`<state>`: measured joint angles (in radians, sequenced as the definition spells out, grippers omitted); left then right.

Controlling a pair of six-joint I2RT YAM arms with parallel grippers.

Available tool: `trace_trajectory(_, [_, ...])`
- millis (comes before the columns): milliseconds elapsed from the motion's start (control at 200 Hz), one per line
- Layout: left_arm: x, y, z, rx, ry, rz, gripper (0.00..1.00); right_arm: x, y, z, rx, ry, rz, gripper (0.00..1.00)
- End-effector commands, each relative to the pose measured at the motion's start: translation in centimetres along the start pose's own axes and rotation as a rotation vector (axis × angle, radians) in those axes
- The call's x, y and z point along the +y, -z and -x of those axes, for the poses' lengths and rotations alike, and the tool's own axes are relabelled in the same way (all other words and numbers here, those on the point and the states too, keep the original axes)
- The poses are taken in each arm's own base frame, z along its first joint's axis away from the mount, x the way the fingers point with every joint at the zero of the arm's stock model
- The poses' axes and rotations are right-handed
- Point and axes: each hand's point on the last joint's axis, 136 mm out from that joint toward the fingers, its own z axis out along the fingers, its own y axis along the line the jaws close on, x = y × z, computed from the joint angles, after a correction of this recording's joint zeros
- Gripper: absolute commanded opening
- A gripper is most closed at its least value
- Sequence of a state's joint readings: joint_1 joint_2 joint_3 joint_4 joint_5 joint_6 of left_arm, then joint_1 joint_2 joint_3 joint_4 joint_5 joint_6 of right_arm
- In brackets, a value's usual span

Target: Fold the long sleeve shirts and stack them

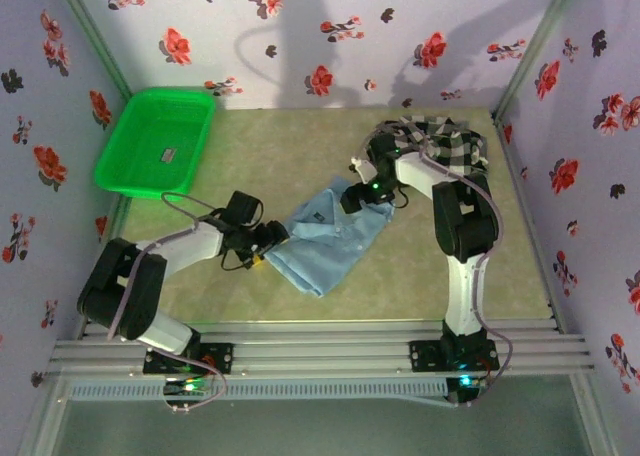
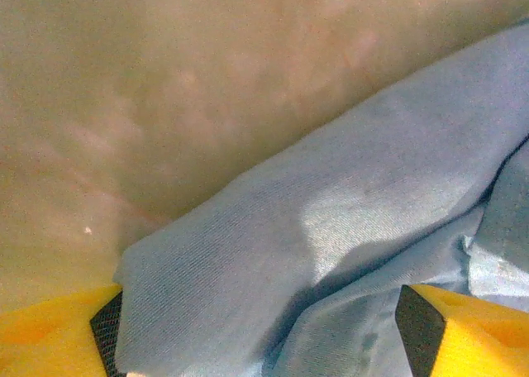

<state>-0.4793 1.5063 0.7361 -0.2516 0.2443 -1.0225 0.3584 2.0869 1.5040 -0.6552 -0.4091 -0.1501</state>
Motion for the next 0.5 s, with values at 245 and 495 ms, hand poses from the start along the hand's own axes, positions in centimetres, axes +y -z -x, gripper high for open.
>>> trace_trajectory(245, [-1.6, 3.2, 4.2, -0.179, -0.105, -0.029, 0.9, 2.4, 0.8, -1.2, 0.055, -0.065, -0.063, 0.11])
trace_trajectory(495, [-5.9, 11.5, 6.4, -0.381, -0.2, -0.156, 1.0, -0.1, 8.7, 5.3, -0.109, -0.054, -0.361, 0.0])
